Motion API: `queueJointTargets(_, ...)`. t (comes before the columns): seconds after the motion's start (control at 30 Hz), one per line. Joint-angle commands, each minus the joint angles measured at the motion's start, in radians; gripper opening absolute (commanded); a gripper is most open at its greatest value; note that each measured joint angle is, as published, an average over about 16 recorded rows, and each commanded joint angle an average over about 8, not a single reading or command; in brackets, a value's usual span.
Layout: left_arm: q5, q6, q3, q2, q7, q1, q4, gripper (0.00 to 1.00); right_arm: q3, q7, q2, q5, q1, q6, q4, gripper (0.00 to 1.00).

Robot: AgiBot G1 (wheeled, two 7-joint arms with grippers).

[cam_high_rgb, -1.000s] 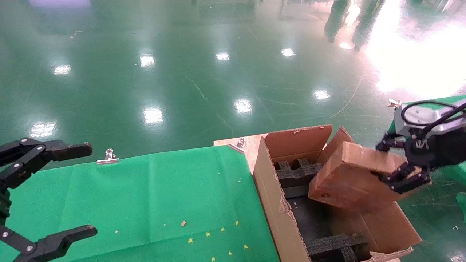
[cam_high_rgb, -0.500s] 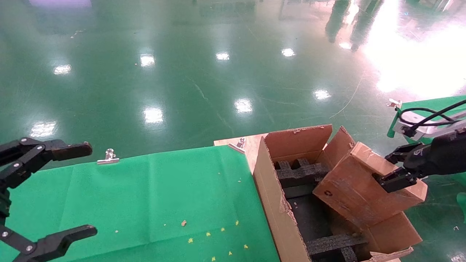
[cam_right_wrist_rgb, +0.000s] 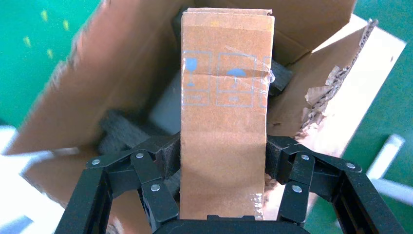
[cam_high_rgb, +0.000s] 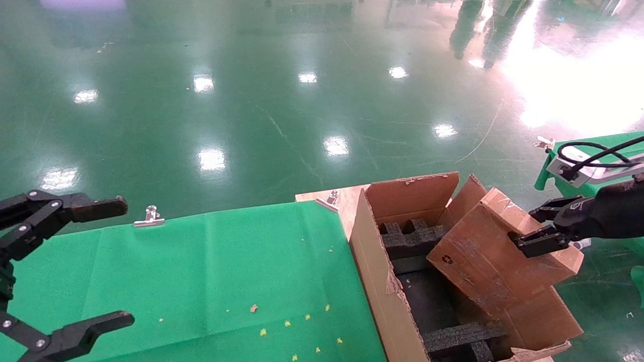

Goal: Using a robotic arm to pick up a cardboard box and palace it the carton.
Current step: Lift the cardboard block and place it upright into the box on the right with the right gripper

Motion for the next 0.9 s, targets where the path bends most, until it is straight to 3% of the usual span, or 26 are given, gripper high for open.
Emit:
queueJointTargets(0.03,0.0,0.0,0.0,0.0,0.0,0.0,0.0,1.0,0.0,0.002,-0.001,0.001,0.0,-0.003,-0.002,0.0)
queueJointTargets(0.33,0.0,0.0,0.001,0.0,0.0,0.0,0.001,1.0,-0.036,0.254,-0.054,-0.013,-0.065,0.11,0.001,0.0)
queueJointTargets(0.9,-0.001,0.0,0.002,0.0,0.001,-0.001,0.001,1.0,-0.135,0.696,-0.107,-0.173,-0.038,0.302,0.157,0.0)
